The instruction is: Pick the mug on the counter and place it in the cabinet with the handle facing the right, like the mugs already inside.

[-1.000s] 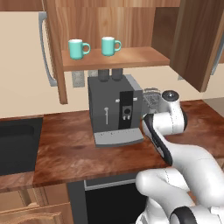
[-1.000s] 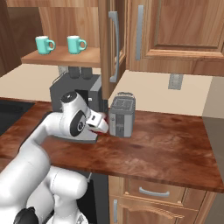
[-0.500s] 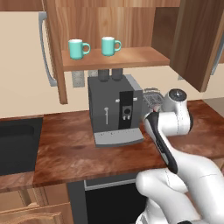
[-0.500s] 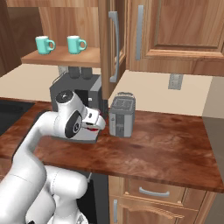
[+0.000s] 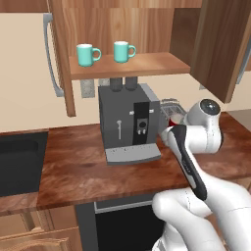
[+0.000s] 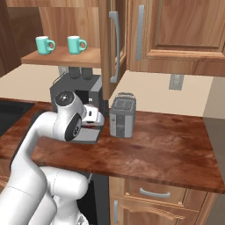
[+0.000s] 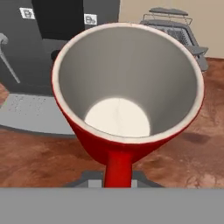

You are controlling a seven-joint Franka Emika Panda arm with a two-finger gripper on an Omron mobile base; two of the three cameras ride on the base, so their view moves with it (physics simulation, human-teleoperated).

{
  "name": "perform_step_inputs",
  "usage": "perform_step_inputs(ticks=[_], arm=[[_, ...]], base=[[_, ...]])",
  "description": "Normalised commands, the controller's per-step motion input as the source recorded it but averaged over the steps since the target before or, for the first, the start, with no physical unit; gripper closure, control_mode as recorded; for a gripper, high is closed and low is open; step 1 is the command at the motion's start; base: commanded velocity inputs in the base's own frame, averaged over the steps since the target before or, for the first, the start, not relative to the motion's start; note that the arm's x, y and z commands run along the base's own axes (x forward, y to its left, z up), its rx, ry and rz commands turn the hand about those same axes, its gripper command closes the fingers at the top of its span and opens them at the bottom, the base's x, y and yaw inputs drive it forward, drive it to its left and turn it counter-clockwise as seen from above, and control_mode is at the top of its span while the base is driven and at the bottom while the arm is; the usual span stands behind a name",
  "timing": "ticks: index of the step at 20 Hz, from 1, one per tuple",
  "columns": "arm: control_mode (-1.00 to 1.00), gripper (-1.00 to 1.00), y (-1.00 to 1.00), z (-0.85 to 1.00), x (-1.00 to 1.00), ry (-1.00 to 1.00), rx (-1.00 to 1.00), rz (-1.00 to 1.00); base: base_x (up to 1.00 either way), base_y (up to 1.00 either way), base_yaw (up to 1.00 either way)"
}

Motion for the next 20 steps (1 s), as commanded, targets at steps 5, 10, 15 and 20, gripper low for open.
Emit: perform_step_inputs(ticks=[5,10,15,20], arm=[[-1.00,1.00,0.09,0.24,0.00,-0.04,-0.02,0.19],[-1.00,1.00,0.11,0.23,0.00,-0.04,-0.03,0.19],[-1.00,1.00,0.16,0.21,-0.02,-0.03,-0.03,0.18],[-1.00,1.00,0.17,0.19,-0.04,-0.02,-0.03,0.17]], base=[[0.00,0.00,0.00],[0.00,0.00,0.00],[0.00,0.00,0.00],[0.00,0.00,0.00]])
